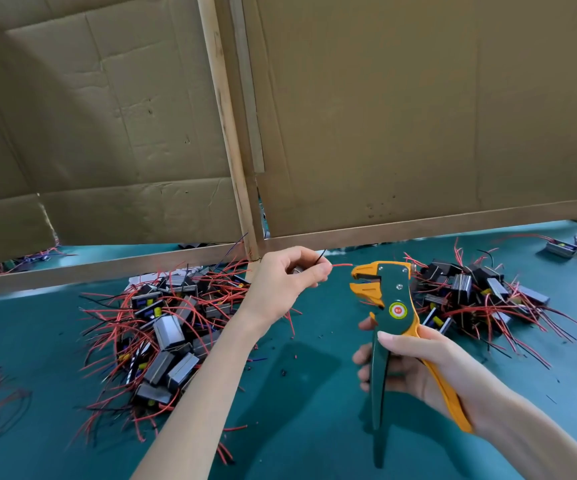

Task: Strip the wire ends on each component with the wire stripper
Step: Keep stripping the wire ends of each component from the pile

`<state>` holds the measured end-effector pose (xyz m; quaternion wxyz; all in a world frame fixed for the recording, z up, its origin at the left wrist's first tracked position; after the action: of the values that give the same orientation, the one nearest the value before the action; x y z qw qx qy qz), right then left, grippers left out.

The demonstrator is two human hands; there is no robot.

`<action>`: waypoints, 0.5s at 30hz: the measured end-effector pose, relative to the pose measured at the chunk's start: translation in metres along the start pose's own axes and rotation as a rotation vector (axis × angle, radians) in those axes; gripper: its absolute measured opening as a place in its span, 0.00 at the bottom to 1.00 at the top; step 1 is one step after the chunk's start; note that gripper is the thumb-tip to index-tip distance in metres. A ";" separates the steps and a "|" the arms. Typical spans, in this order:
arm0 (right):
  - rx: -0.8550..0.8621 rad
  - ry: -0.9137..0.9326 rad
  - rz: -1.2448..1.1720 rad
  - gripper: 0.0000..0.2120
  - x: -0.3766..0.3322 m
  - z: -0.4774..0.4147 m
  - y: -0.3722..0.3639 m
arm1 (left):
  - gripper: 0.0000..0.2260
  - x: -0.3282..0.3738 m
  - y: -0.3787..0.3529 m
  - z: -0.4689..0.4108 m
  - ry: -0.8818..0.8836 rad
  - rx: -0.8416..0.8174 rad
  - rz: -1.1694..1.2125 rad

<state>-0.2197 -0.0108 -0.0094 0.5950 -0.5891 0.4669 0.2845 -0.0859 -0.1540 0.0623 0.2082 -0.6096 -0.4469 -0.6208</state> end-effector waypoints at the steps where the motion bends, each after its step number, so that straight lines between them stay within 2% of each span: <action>1: -0.009 0.010 0.011 0.15 -0.001 0.002 0.000 | 0.03 0.001 0.000 0.001 -0.006 -0.005 -0.005; 6: -0.056 0.039 0.062 0.21 -0.005 0.008 -0.003 | 0.04 0.006 -0.006 0.005 0.012 -0.047 0.002; 15: -0.076 0.063 -0.010 0.17 -0.006 0.010 -0.010 | 0.05 0.009 -0.013 0.010 0.061 -0.172 -0.009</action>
<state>-0.2109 -0.0009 -0.0012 0.5587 -0.6224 0.4710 0.2804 -0.0925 -0.1368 0.0656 0.1658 -0.6040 -0.3884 -0.6760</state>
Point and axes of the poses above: each hand's wrist, its own z-axis away from the middle knuckle, its own y-axis out of the back of the hand, x = y × z, the point moved 3 cm from there along -z, towards the middle knuckle, and after that the axes turned 15 degrees about y, right-handed, at the moved point
